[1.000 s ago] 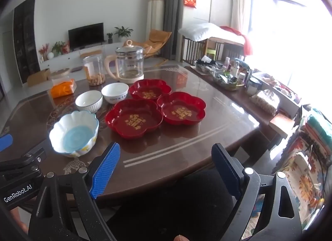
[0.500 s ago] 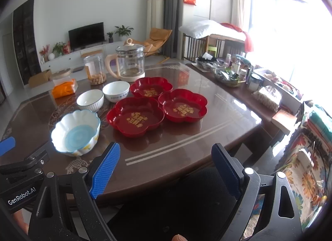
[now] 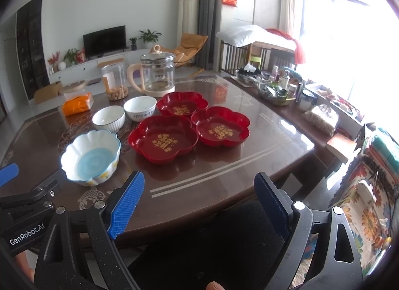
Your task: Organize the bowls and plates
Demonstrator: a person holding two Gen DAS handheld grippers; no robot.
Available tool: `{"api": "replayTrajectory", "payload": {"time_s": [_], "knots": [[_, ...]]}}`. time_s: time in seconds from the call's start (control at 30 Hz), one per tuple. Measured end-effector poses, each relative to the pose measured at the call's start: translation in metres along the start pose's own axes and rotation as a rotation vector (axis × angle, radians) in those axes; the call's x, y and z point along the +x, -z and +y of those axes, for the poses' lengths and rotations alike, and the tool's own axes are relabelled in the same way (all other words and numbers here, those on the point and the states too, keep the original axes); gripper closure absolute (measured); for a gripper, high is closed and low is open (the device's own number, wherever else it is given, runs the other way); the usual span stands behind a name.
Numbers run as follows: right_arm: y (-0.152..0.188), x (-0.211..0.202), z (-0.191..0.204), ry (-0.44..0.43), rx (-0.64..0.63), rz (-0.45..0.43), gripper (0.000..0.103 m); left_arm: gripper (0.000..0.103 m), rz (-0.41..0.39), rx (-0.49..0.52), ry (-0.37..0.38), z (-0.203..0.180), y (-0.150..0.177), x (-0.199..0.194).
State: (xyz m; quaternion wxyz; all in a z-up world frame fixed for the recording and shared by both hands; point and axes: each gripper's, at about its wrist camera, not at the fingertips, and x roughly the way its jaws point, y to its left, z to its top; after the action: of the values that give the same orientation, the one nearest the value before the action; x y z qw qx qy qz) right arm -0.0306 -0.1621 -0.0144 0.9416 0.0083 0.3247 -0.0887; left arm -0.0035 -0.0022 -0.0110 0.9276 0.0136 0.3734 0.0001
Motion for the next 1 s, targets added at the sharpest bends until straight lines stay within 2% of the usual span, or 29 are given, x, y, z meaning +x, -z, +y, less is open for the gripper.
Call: {"api": "replayTrajectory", "payload": {"time_s": [1.0], "knots": [[0.0048,0.0017,-0.0014,-0.013,0.014,0.015,0.011,0.0,0.011,-0.001,-0.001,0.0004,-0.0001,0.0022]]}}
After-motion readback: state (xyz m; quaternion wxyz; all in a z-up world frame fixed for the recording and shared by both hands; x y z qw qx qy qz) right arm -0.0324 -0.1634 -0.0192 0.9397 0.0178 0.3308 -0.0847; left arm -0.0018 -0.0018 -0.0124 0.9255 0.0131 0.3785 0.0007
